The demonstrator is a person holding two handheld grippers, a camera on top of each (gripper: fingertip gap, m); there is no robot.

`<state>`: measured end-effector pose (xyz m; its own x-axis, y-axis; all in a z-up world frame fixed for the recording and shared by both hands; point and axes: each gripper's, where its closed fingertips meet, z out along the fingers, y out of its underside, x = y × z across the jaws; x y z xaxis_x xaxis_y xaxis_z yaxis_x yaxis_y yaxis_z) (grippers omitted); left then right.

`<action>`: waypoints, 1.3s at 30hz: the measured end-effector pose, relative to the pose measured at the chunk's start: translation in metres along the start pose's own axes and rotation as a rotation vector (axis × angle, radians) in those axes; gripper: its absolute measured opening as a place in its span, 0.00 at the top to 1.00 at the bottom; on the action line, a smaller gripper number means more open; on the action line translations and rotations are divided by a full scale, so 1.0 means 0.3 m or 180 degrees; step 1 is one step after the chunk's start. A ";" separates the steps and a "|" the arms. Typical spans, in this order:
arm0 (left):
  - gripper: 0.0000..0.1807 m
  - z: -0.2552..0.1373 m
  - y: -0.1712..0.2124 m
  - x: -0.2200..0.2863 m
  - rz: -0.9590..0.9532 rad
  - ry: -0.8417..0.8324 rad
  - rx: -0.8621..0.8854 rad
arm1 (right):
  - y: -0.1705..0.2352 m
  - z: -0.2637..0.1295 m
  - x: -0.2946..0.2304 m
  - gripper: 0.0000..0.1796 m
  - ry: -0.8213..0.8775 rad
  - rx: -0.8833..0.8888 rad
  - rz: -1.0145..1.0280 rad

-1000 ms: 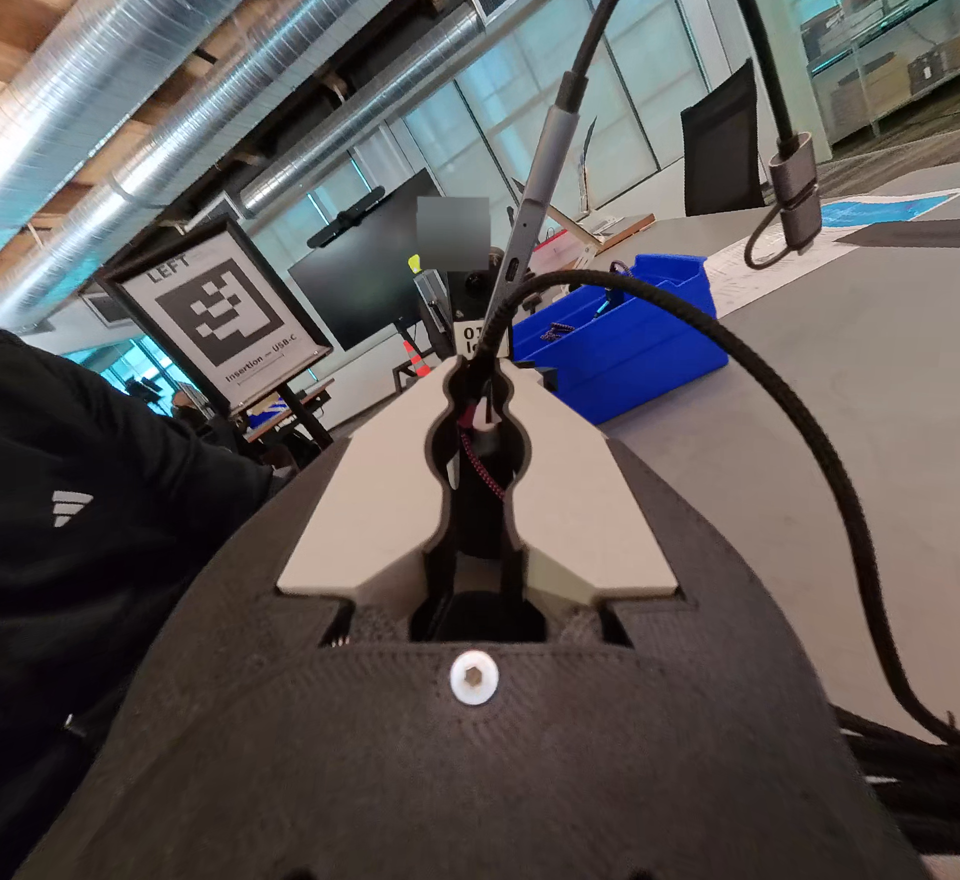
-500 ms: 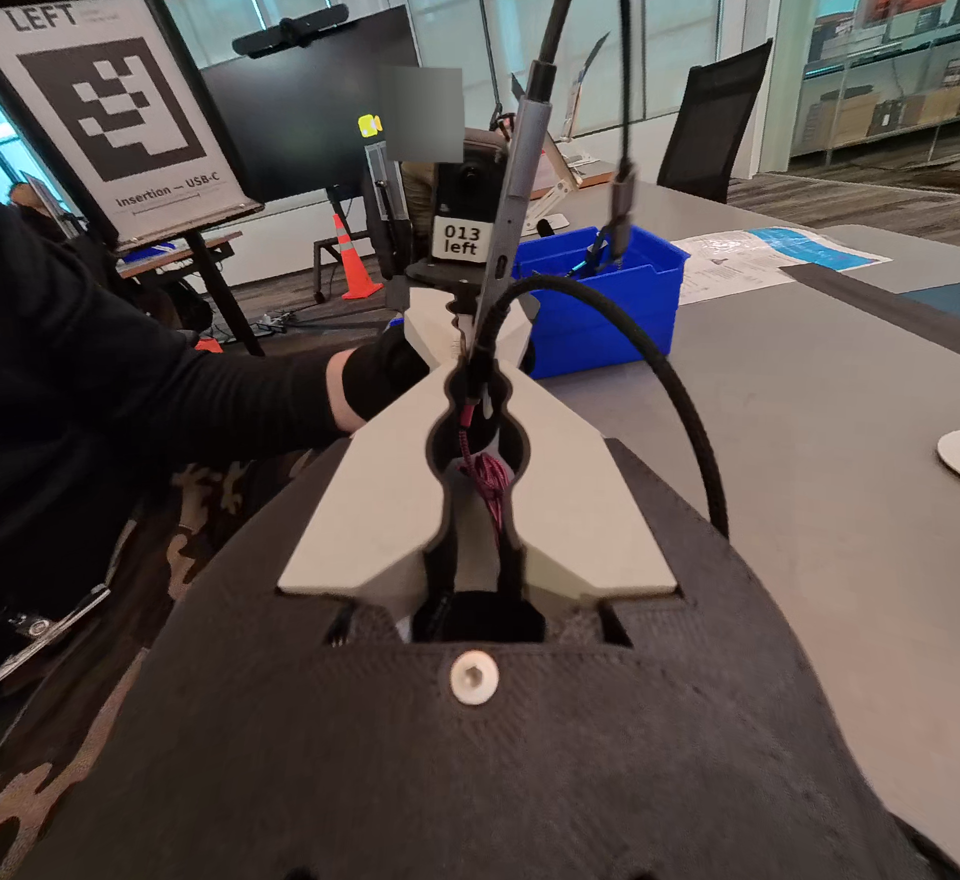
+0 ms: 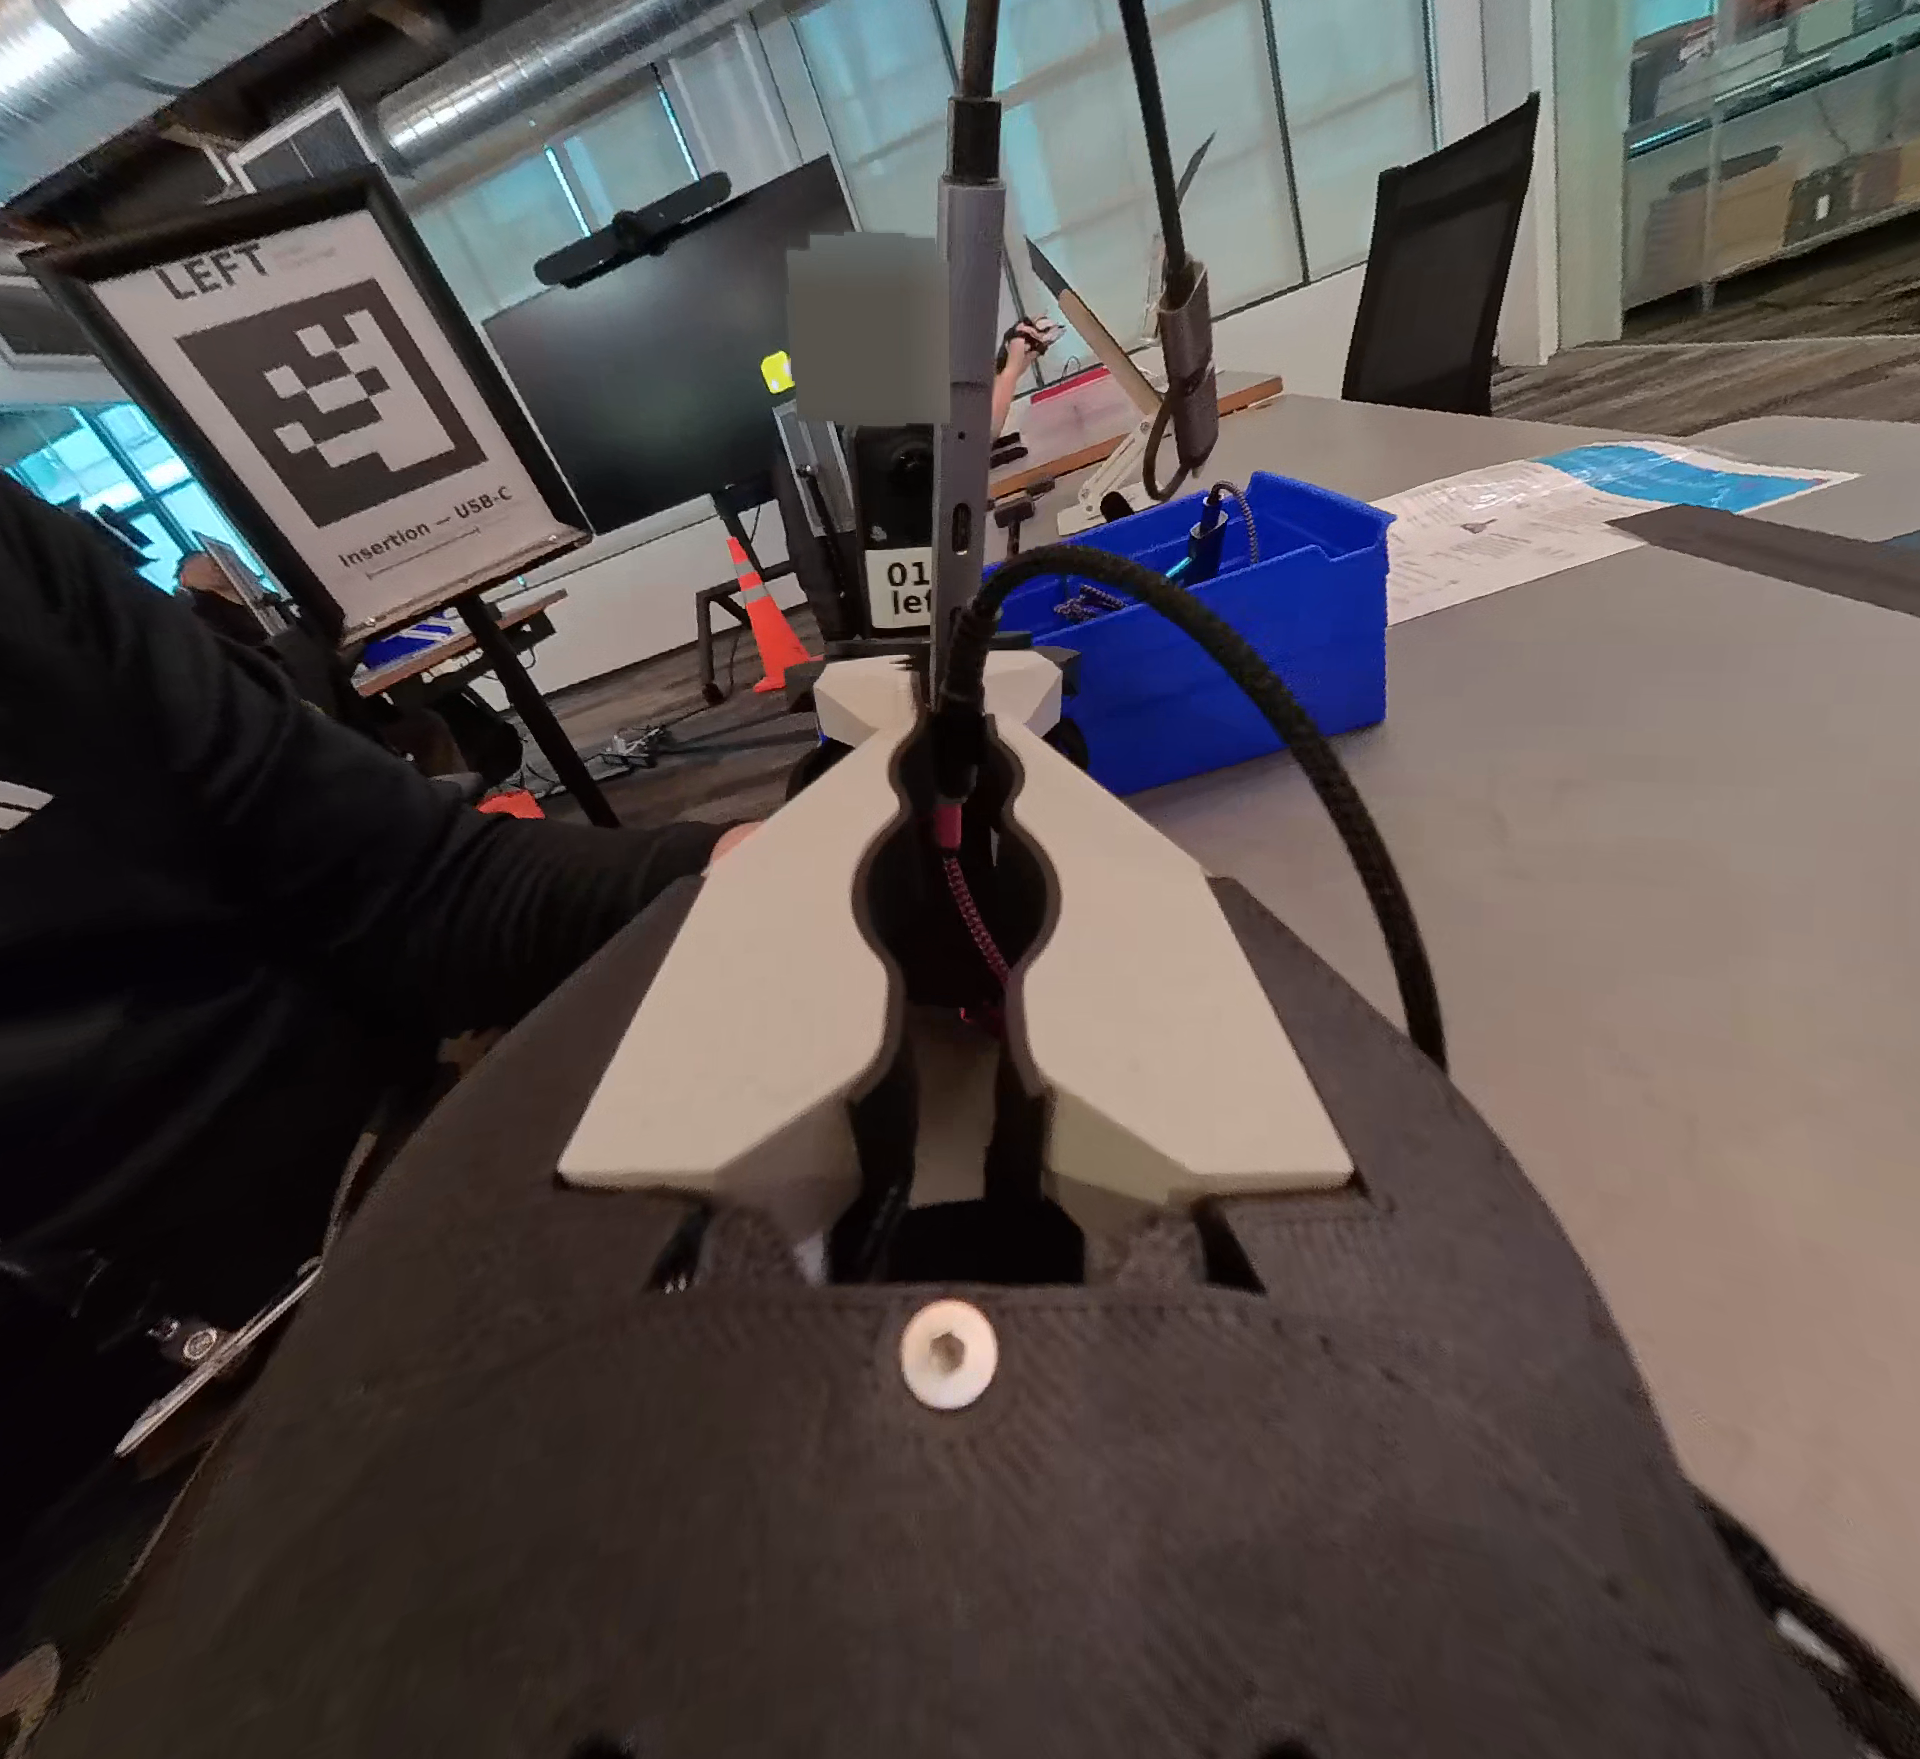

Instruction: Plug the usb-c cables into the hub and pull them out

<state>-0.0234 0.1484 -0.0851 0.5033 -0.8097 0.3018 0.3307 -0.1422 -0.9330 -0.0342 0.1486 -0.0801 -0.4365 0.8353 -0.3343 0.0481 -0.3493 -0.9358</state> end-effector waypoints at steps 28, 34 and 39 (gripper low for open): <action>0.96 0.017 -0.101 0.013 -0.0338 0.0023 0.0647 | -0.035 -0.077 -0.024 0.97 -0.0328 0.0164 0.0036; 0.96 -0.100 -0.147 -0.078 -0.0371 -0.0269 0.0852 | -0.013 -0.145 0.075 0.97 0.0130 0.0047 0.0269; 0.96 -0.064 -0.102 -0.113 -0.0483 -0.0228 0.0666 | 0.160 -0.211 0.199 0.97 0.0767 -0.0866 0.0737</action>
<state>-0.0658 0.1691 -0.0707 0.4882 -0.7446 0.4553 0.5608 -0.1321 -0.8174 -0.0010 0.2085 -0.1522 -0.1655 0.8345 -0.5256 0.3693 -0.4417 -0.8176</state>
